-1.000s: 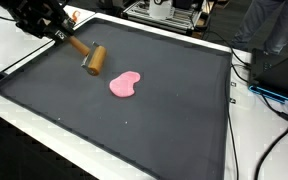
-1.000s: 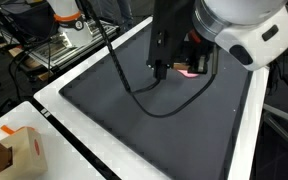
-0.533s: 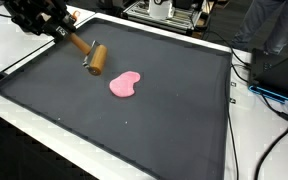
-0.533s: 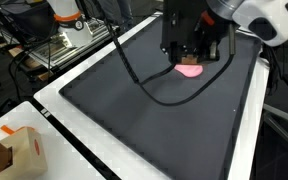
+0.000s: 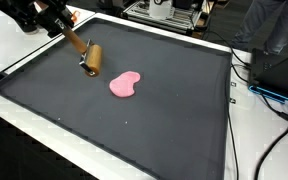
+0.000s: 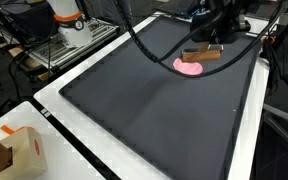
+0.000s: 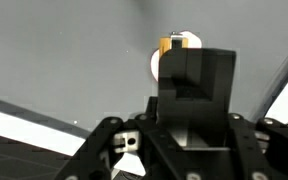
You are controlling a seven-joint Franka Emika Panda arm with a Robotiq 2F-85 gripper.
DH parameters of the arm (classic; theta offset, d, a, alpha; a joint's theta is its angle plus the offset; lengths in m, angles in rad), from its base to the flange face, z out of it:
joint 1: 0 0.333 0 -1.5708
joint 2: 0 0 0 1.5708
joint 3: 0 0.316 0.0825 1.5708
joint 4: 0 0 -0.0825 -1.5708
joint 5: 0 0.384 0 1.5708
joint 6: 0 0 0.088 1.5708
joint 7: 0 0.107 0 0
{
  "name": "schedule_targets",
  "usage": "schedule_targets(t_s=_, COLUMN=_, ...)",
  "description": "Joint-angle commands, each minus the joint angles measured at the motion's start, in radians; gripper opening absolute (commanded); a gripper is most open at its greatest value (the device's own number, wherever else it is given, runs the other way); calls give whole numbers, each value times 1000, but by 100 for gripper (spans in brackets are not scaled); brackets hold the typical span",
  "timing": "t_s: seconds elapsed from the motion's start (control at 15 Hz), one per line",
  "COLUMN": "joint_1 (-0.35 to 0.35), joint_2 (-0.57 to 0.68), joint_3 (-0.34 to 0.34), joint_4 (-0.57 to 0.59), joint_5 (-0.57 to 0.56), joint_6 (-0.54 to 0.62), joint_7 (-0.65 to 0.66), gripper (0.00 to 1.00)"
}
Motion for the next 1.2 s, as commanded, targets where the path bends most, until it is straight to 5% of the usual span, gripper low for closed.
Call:
schedule_targets(t_s=0.0, joint_1=51, joint_2=-98, joint_3=-15, joint_4=-110, joint_5=-76, joint_6=63, joint_7=-43, gripper=24)
schedule_targets(t_s=1.13, joint_1=223, joint_2=-510, joint_3=-3, joint_4=-749, joint_5=-338, joint_6=446, joint_7=38, gripper=24)
